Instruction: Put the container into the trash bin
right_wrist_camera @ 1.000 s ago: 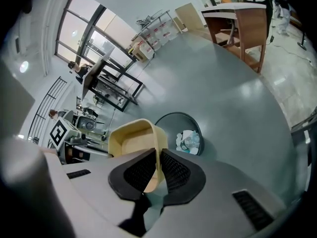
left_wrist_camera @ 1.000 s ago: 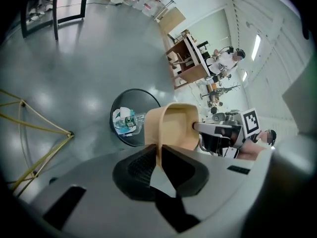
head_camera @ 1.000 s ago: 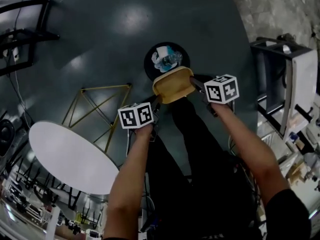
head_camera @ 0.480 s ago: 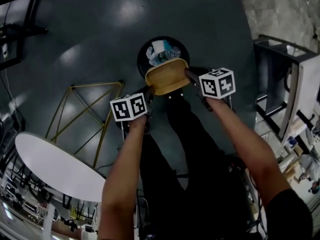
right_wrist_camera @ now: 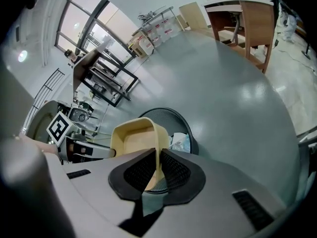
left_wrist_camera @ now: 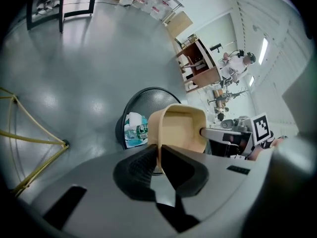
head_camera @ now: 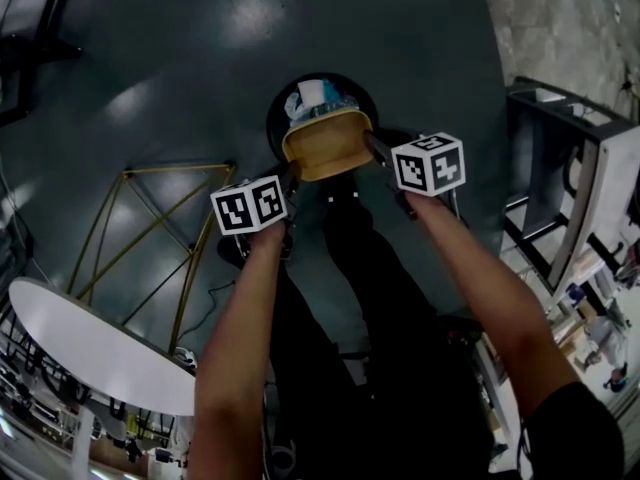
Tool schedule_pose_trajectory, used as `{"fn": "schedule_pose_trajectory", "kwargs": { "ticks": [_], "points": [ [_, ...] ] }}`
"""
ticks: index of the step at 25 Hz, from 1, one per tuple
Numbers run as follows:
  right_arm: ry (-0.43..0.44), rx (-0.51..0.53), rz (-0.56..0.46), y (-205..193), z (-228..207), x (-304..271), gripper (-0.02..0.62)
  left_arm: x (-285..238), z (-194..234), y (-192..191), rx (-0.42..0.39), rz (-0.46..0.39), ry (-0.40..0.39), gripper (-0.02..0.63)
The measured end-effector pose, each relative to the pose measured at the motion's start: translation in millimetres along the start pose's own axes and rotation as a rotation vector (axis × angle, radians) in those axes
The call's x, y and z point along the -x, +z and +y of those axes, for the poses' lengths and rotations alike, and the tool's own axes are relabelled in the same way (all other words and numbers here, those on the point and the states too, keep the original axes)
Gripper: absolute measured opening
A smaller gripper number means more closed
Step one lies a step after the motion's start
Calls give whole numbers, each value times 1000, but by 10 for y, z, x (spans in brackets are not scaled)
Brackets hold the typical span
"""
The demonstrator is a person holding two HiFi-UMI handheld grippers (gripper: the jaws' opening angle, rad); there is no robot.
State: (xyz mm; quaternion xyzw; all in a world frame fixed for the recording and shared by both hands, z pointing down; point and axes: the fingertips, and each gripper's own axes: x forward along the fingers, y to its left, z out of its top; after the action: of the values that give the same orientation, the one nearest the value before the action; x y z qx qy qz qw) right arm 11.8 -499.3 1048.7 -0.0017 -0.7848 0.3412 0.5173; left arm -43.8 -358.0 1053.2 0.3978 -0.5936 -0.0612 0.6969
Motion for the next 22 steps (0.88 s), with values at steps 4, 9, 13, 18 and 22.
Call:
{"fn": "schedule_pose_trajectory", "kwargs": {
  "ticks": [4,9,13,18,22],
  "points": [
    [-21,41,31,-99,-39,-170,60,-70,143,-21,-2,11,22,31],
    [-33,49,43,-184,-86,-347,60,-132,280,-16,9,1,28,31],
    [-50,49,43,-213,-164,-395,60,-199,289,-14,29,1,3,31],
    [-59,70,52,-194,-177,-440,60,-232,315,14,16,8,5,31],
    [-73,78,48,-208,-226,-423,60,-273,297,15,7,2,12,31]
  ]
}}
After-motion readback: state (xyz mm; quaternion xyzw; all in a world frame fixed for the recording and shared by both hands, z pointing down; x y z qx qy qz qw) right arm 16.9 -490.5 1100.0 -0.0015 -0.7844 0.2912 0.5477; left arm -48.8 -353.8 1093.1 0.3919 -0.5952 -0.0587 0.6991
